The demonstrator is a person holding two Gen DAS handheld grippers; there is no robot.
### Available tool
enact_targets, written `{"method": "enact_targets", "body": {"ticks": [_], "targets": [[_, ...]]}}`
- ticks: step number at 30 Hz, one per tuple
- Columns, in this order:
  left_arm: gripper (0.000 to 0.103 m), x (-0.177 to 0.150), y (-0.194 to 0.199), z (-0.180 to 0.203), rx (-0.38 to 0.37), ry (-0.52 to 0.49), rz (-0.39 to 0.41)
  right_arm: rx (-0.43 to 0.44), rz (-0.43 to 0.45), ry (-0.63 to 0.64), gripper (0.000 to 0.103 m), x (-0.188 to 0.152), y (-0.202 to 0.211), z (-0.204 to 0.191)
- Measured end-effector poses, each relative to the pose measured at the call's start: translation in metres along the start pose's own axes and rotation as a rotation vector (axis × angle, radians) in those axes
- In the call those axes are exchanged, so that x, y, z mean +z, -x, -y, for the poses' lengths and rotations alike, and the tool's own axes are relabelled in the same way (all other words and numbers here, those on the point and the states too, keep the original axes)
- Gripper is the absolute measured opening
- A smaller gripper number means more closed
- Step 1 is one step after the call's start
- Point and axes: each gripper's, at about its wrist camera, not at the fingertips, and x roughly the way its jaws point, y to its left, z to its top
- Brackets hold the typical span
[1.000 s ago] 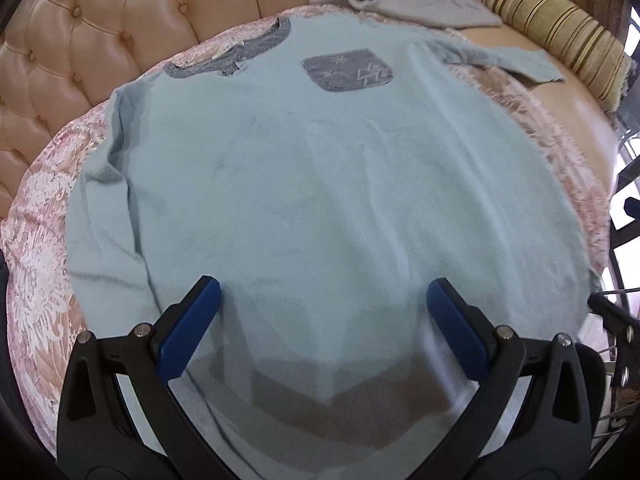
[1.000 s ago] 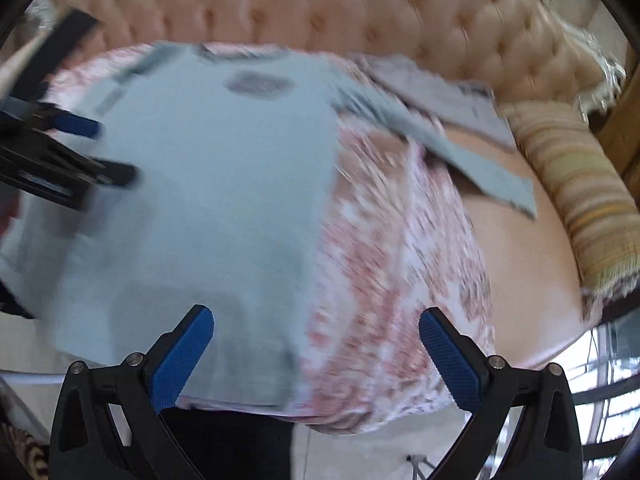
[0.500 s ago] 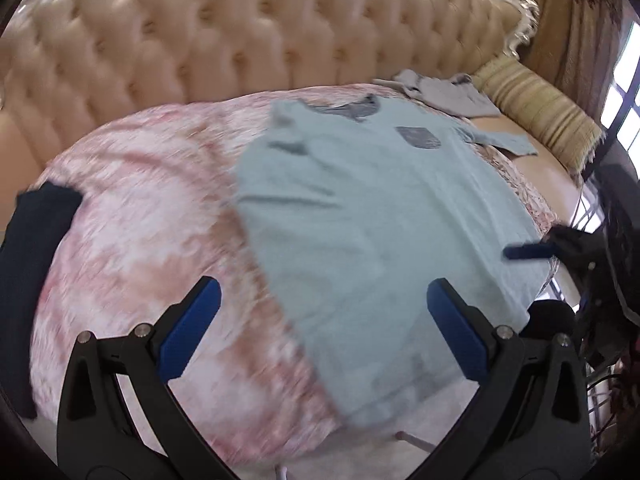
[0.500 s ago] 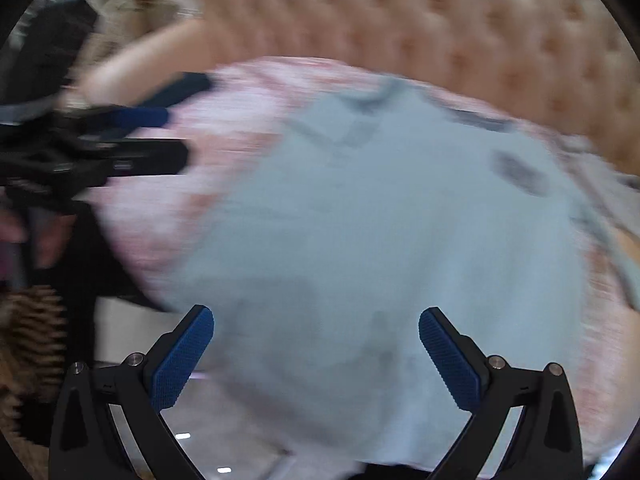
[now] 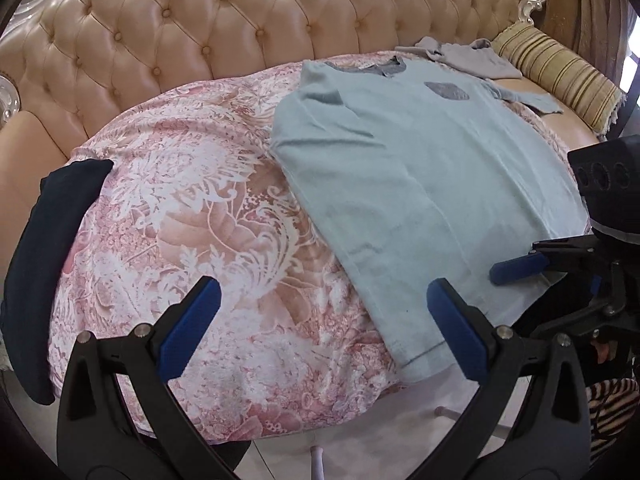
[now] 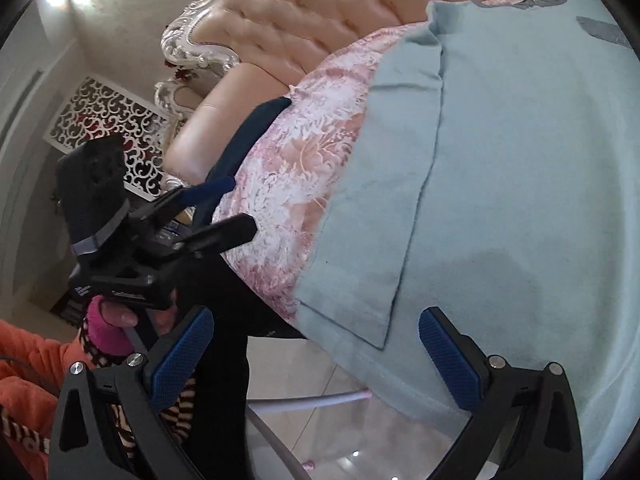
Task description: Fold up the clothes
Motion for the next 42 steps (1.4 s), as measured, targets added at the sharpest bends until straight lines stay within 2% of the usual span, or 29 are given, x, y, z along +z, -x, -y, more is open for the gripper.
{"method": "enact_targets", "body": {"ticks": [8,13,18,22,27,32,36,38,42], "targets": [[0.103,0.005,0.014,-0.015,0.100,-0.001,0.057,-0.063,-0.085,0.050,0.103,0.001,-0.018,-0.019],[0.103,0.001,0.017,-0.030,0.167,0.009,0.059,-0.110,-0.146,0.106,0.103,0.004,-0.035,-0.035],[0.103,-0.004,0.018,-0.045,0.225,0.021,0.050,-0.023,-0.117,0.129,0.103,0.018,-0.038,-0.052],[0.103,-0.008,0.016,-0.052,0.237,0.035,0.034,-0.036,-0.096,0.158,0.103,0.033,-0.042,-0.062],[0.103,-0.009,0.018,-0.042,0.261,-0.014,0.047,-0.240,-0.189,0.215,0.103,0.021,-0.039,-0.062],[0.103,-0.008,0.010,-0.022,0.222,-0.068,0.038,-0.274,-0.234,0.148,0.103,0.003,-0.044,-0.043],[0.103,-0.008,0.012,-0.015,0.228,-0.104,0.047,-0.211,-0.233,0.139,0.103,0.004,-0.053,-0.050],[0.103,-0.007,0.015,-0.021,0.236,-0.085,0.050,-0.213,-0.253,0.174,0.103,0.005,-0.061,-0.058],[0.103,-0.007,0.019,-0.036,0.253,-0.033,0.054,-0.128,-0.220,0.195,0.103,0.018,-0.068,-0.073]]}}
